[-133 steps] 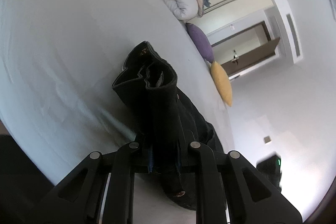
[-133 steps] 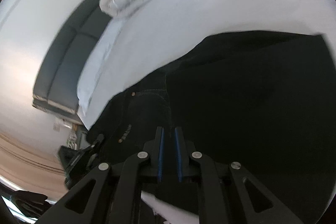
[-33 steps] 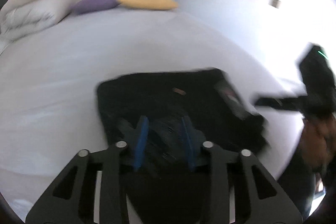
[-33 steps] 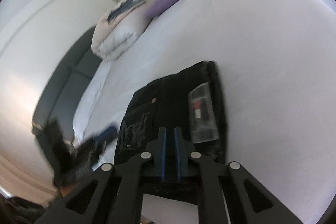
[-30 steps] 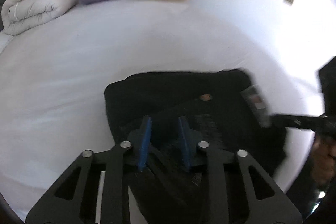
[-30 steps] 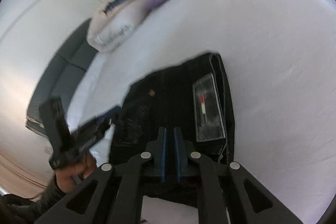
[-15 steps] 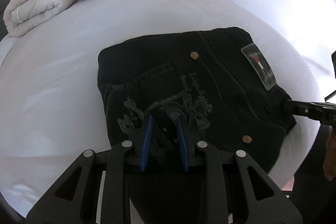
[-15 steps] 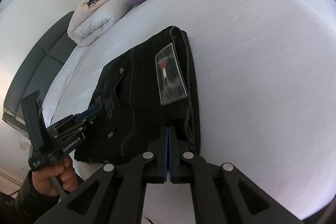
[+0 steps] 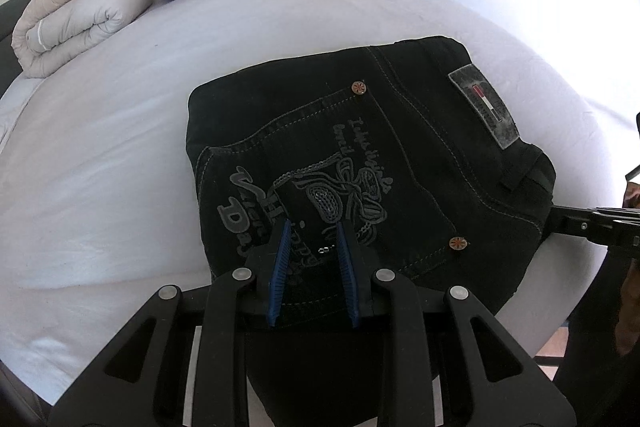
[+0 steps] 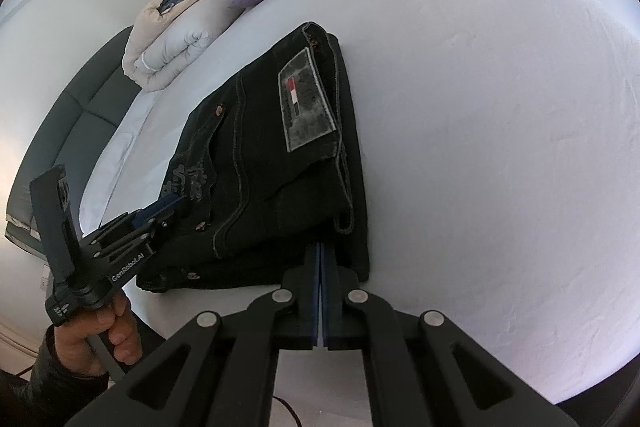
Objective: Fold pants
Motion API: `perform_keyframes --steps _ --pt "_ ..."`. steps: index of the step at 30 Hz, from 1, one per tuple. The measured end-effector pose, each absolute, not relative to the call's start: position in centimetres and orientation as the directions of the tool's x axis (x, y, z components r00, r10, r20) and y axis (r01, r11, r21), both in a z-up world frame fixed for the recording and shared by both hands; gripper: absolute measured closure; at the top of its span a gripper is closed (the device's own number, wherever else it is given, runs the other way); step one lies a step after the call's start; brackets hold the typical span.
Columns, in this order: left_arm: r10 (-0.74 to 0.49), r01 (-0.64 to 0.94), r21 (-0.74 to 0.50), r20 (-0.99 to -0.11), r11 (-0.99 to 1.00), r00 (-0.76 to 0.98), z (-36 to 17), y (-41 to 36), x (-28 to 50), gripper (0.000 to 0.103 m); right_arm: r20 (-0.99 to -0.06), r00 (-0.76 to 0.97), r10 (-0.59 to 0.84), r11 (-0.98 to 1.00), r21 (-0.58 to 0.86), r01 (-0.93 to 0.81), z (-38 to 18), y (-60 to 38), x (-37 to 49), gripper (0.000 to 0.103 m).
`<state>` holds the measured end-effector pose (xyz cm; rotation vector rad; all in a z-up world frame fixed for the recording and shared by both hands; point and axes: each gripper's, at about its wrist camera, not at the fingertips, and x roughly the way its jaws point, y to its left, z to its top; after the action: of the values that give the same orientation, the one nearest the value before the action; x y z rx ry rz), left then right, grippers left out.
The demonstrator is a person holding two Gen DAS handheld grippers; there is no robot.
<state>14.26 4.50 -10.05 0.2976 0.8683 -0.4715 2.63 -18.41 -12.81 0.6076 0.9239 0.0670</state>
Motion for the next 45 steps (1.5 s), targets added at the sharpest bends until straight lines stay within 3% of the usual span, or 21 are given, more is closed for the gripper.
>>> perform_keyframes --steps 3,5,7,13,14,16,18,24,29,31,34,36,38,41,45 --pt "-0.273 0.51 0.064 -0.785 0.858 0.557 -10.1 4.6 14.2 0.08 -0.718 0.608 0.338 0.83 0.532 0.168 -12.3 -18.5 1.9 0.091" --pt "-0.272 0.511 0.066 -0.784 0.857 0.558 -10.1 4.6 14.2 0.08 -0.691 0.622 0.37 0.816 0.561 0.138 -11.4 -18.7 1.5 0.066" --pt "-0.272 0.51 0.066 -0.783 0.858 0.559 -10.0 4.5 14.2 0.08 -0.671 0.648 0.361 0.817 0.562 0.127 -10.4 -19.1 1.1 0.051" --pt "-0.334 0.49 -0.032 -0.77 0.871 0.544 -8.0 6.1 13.9 0.076 -0.65 0.683 0.333 0.795 0.583 0.167 -9.3 -22.3 2.1 0.046" --pt "-0.346 0.483 -0.049 -0.761 0.874 0.548 -7.5 6.7 13.8 0.071 -0.652 0.68 0.334 0.795 0.582 0.168 -9.3 -22.7 2.5 0.045" --pt "-0.367 0.451 -0.096 -0.74 0.887 0.564 -6.6 8.3 14.1 0.015 -0.651 0.667 0.362 0.776 0.607 0.171 -9.9 -23.7 3.9 0.041" --pt "-0.388 0.419 -0.147 -0.718 0.896 0.578 -6.1 9.8 14.6 0.01 -0.648 0.651 0.395 0.747 0.639 0.182 -10.5 -24.5 5.2 0.04" --pt "-0.459 0.35 -0.319 -0.754 0.881 0.47 -8.2 12.6 18.3 0.01 -0.645 0.601 0.472 0.677 0.702 0.223 -13.1 -25.6 9.4 0.036" --pt "-0.513 0.369 -0.385 -0.776 0.846 0.367 -10.1 11.8 20.6 0.01 -0.669 0.561 0.487 0.693 0.687 0.218 -13.3 -24.6 12.4 0.036" --pt "-0.523 0.379 -0.399 -0.789 0.835 0.323 -10.8 10.9 21.6 0.019 -0.665 0.551 0.505 0.682 0.699 0.218 -13.5 -24.3 13.3 0.036" --pt "-0.51 0.381 -0.387 -0.803 0.84 0.308 -11.4 10.0 22.8 0.022 -0.663 0.531 0.527 0.678 0.705 0.207 -13.8 -23.7 14.6 0.038" --pt "-0.518 0.375 -0.402 -0.803 0.835 0.295 -11.4 9.7 23.6 0.034 -0.662 0.528 0.532 0.681 0.705 0.198 -14.0 -23.3 15.4 0.042" --pt "-0.522 0.372 -0.409 -0.804 0.833 0.285 -11.4 9.5 24.0 0.043 -0.663 0.526 0.532 0.676 0.707 0.206 -14.3 -23.3 15.8 0.058" --pt "-0.504 0.394 -0.377 -0.812 0.838 0.294 -11.2 9.1 24.1 0.053 -0.655 0.54 0.528 0.676 0.709 0.199 -14.4 -23.2 15.5 0.073" --pt "-0.504 0.406 -0.364 -0.802 0.838 0.322 -9.6 8.8 24.1 0.076 -0.668 0.576 0.471 0.734 0.659 0.164 -12.4 -22.1 14.7 0.082"
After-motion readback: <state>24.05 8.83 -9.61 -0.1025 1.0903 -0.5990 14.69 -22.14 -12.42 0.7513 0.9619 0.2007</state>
